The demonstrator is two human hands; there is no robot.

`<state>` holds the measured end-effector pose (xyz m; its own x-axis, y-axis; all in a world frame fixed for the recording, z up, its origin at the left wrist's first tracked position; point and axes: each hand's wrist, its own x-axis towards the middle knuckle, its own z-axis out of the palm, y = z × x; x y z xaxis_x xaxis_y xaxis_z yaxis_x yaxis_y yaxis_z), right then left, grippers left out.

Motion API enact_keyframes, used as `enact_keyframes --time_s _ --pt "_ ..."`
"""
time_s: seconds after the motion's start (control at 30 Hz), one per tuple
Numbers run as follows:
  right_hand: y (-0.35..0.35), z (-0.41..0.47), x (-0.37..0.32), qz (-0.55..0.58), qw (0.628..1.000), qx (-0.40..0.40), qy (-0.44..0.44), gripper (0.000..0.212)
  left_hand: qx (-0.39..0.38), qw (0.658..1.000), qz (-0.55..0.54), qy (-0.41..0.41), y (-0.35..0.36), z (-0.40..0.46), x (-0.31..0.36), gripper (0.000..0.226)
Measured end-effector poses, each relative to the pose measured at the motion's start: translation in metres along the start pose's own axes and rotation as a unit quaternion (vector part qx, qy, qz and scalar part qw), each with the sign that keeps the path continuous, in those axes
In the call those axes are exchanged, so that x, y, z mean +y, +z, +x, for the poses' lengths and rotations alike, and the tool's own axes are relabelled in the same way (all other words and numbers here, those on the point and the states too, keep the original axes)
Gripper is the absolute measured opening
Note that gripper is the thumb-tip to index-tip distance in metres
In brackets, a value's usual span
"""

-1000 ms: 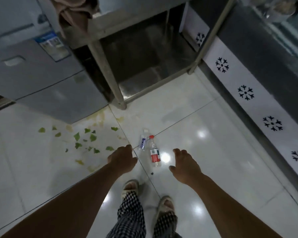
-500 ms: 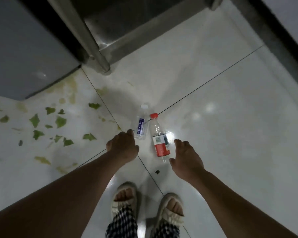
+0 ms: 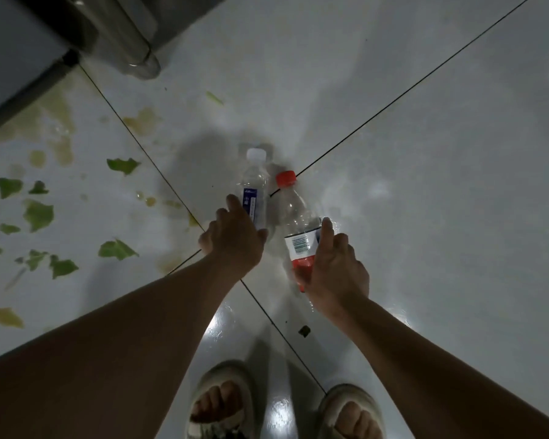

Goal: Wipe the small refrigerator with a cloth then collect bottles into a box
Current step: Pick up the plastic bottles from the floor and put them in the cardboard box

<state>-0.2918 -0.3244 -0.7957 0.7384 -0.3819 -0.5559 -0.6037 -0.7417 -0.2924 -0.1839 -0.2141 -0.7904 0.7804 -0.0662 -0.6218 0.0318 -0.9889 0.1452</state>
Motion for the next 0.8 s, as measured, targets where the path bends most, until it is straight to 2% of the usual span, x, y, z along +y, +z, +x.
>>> enact_keyframes --time_s 0.2,0.37,0.5,0.8 --pt "0.011 0.006 0.003 0.01 1.0 -0.006 0.002 0.076 -0.005 1.0 -0.024 -0.009 0.013 0.007 0.002 0.061" --pt "-0.021 -0.014 0.006 0.003 1.0 -0.008 0.016 0.071 -0.026 1.0 0.007 -0.005 -0.011 -0.018 0.005 0.059" --pt "-0.078 -0.044 0.003 0.008 1.0 0.0 0.022 0.07 -0.02 0.999 0.031 0.005 -0.057 -0.055 0.021 0.06" --pt "-0.253 -0.129 -0.019 0.012 0.998 0.056 0.033 0.068 0.005 0.995 0.073 0.075 -0.206 -0.162 0.097 0.063"
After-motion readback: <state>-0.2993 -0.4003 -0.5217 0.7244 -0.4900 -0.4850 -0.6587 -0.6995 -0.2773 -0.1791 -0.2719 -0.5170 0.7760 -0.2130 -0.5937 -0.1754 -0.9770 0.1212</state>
